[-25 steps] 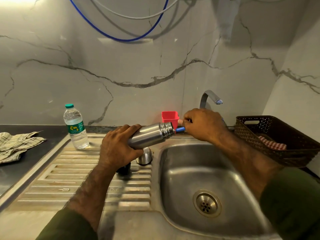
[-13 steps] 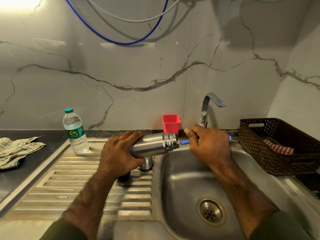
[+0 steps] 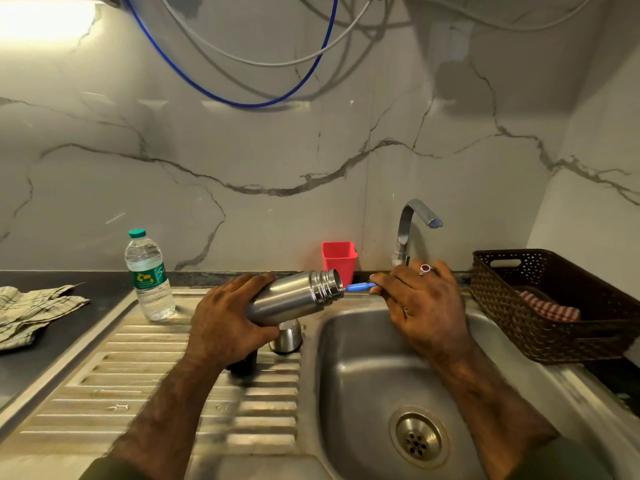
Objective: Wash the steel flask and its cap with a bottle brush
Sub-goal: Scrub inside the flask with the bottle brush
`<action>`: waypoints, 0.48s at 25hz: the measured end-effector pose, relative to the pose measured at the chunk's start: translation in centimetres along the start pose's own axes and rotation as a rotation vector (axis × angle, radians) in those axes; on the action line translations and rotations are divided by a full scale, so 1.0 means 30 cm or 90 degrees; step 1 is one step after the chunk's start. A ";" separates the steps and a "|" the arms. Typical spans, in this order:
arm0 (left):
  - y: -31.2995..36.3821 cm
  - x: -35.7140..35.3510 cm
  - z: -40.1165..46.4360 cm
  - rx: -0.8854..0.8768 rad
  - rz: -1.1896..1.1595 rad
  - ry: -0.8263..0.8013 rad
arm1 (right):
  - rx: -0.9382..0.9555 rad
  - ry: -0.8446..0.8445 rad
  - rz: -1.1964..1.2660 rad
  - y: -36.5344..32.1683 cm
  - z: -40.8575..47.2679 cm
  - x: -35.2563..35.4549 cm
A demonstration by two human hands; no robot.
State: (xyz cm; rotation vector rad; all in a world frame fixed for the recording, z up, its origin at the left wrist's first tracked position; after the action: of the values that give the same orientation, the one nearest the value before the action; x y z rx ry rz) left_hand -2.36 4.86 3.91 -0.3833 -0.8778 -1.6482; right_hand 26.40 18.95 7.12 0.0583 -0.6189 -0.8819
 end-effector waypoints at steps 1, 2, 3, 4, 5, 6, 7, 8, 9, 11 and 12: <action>-0.003 0.006 0.000 0.000 0.002 0.001 | 0.002 -0.008 0.026 -0.002 0.006 0.004; -0.008 0.012 0.001 -0.003 0.004 0.004 | -0.001 -0.014 0.050 -0.004 0.010 0.008; -0.013 0.019 0.003 -0.007 0.006 0.009 | -0.006 -0.023 0.064 -0.008 0.014 0.010; -0.017 0.023 0.006 -0.013 0.009 0.010 | -0.012 -0.037 0.068 -0.010 0.016 0.010; -0.018 0.025 0.008 -0.021 0.016 0.007 | -0.020 -0.063 0.062 -0.010 0.016 0.008; -0.018 0.023 0.011 -0.032 0.025 0.003 | -0.032 -0.097 0.048 -0.009 0.017 0.003; -0.015 0.020 0.014 -0.044 0.036 -0.002 | -0.047 -0.132 0.028 -0.008 0.015 -0.003; -0.013 0.015 0.015 -0.053 0.046 -0.008 | -0.059 -0.156 0.004 -0.011 0.014 -0.010; -0.015 0.009 0.015 -0.057 0.052 -0.013 | -0.068 -0.166 -0.017 -0.017 0.016 -0.013; -0.020 0.001 0.011 -0.052 0.050 -0.022 | -0.085 -0.141 -0.030 -0.028 0.022 -0.012; -0.023 -0.003 0.009 -0.045 0.042 -0.026 | -0.093 -0.113 -0.030 -0.029 0.024 -0.007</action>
State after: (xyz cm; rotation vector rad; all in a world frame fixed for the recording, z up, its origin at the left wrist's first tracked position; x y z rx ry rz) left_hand -3.03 5.16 3.80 -0.4911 -0.8297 -1.6176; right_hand 25.31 18.67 7.34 -0.1386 -0.7198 -0.9829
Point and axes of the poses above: each hand's wrist, its own z-axis towards the middle knuckle, its own x-axis out of the back of the hand, y = z × x, the point moved 4 cm from there along z, towards the middle knuckle, and after that the axes turned 14 degrees about -z, right-handed, at the moved point
